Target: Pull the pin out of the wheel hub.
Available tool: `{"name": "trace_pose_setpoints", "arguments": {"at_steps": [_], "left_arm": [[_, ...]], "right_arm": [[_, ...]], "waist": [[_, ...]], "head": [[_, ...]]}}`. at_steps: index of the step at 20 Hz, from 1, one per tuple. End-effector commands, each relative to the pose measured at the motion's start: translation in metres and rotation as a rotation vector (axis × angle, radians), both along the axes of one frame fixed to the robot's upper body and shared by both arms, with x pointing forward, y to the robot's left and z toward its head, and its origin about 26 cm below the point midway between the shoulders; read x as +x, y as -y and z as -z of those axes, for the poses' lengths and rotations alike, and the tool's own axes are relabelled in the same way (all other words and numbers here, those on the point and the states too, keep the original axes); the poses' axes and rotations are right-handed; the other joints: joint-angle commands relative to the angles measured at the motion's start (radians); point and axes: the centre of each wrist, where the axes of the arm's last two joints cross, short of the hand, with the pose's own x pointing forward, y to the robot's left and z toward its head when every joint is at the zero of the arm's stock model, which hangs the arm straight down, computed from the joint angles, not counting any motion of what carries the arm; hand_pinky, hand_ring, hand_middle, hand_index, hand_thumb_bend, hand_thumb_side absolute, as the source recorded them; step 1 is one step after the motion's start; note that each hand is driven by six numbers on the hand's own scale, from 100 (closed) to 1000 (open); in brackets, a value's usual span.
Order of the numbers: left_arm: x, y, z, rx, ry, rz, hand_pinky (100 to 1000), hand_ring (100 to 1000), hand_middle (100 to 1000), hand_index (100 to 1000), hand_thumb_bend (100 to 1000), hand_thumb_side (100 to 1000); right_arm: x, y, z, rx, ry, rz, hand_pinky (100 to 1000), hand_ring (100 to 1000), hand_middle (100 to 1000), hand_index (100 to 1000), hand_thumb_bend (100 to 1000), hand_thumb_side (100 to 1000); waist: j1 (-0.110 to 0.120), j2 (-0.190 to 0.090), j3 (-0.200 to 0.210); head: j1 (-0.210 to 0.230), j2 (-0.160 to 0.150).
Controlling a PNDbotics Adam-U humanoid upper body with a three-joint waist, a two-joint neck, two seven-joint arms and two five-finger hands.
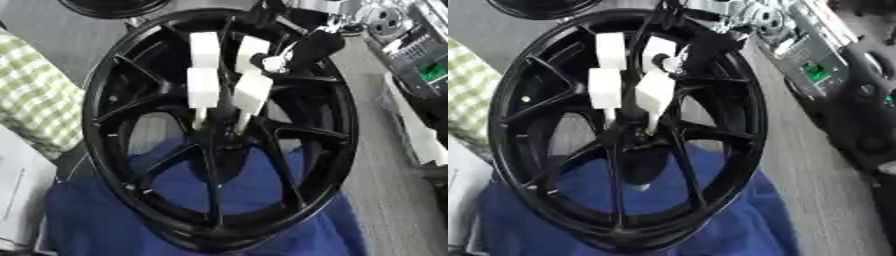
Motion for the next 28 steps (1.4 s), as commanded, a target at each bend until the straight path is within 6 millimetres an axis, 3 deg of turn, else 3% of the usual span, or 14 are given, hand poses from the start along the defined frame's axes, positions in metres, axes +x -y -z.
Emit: {"name": "trace_pose_setpoints", "arguments": {"at_steps": [1,16,23,28], "left_arm": [[-0.001,-0.002,-0.012,0.019,0.029,-0.004,705,718,512,731,187,720],[-0.001,-0.001,-0.013,0.019,0.036,-0.006,704,699,508,728,181,721],[-0.001,-0.001,-0.012,0.019,0.036,-0.010,704,698,507,726,176,723],[-0.001,0.000,-0.013,0.017,0.037,-0.011,704,697,507,725,176,724]], "right_arm": [[0.001,0.003,-0.009,0.002,0.034,0.018,884,807,744,863,289,469],[0.011,0.009,-0.005,-0.033,0.029,0.065,870,790,711,853,305,494],[0.015,0.011,-0.001,-0.036,0.003,0.069,854,758,636,832,278,508],[0.014,0.010,-0.002,0.020,-0.025,0.069,856,752,574,786,220,459]], "waist": [[0.004,-0.013,0.003],[0.005,-0.001,0.010],[0.006,0.001,0.010],[0.007,0.003,0.014]], "head": [[-0.008,-0.012],[-0.025,-0.013],[-0.029,-0.018],[-0.033,-0.019]]}}
